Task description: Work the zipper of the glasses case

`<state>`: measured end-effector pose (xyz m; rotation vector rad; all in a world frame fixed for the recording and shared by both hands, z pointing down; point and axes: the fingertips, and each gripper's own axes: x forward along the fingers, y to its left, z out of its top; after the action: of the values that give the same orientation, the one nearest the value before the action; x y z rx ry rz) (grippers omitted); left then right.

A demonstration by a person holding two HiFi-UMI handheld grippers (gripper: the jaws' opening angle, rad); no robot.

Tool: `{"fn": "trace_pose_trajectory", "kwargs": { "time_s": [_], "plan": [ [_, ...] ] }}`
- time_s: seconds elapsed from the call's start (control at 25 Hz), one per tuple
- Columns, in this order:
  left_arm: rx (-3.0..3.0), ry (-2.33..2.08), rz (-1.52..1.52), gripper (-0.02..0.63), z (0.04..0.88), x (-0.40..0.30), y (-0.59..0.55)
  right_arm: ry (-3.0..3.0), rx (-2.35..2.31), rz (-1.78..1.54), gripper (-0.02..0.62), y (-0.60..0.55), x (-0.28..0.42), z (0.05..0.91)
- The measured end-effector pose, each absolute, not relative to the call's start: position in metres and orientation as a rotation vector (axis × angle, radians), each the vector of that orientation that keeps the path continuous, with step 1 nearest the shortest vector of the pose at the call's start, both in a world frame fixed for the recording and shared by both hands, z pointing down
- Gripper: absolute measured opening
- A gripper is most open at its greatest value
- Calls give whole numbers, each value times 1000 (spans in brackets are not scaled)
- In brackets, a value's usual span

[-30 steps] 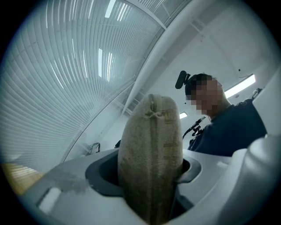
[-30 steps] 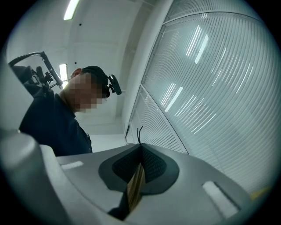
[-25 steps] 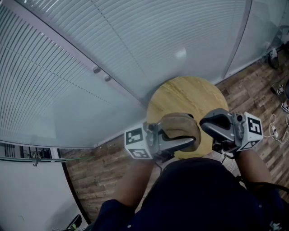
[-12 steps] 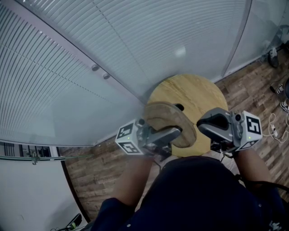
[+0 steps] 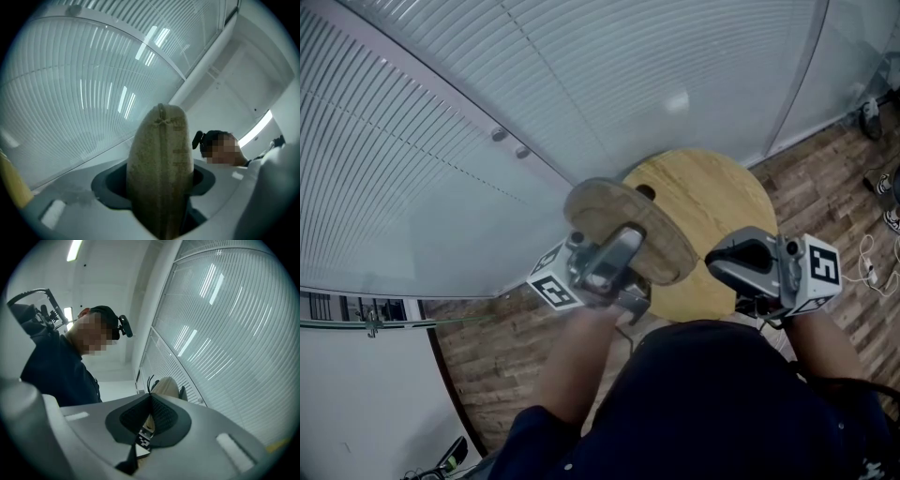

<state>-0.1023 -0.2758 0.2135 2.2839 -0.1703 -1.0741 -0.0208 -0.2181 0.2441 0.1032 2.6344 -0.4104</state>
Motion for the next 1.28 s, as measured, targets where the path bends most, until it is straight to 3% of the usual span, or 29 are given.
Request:
{"fn": "trace_pose_trajectory", "kwargs": {
  "time_s": [0.48,1.28],
  "plan": [
    [2001,-244,-1200,301,222,-124,-303,2711,16,-317,8,-215,-42,250],
    [1930,-314,-1134,301,239,-96,-326,2848,-3,-385,11,-215,-56,292]
  ]
}}
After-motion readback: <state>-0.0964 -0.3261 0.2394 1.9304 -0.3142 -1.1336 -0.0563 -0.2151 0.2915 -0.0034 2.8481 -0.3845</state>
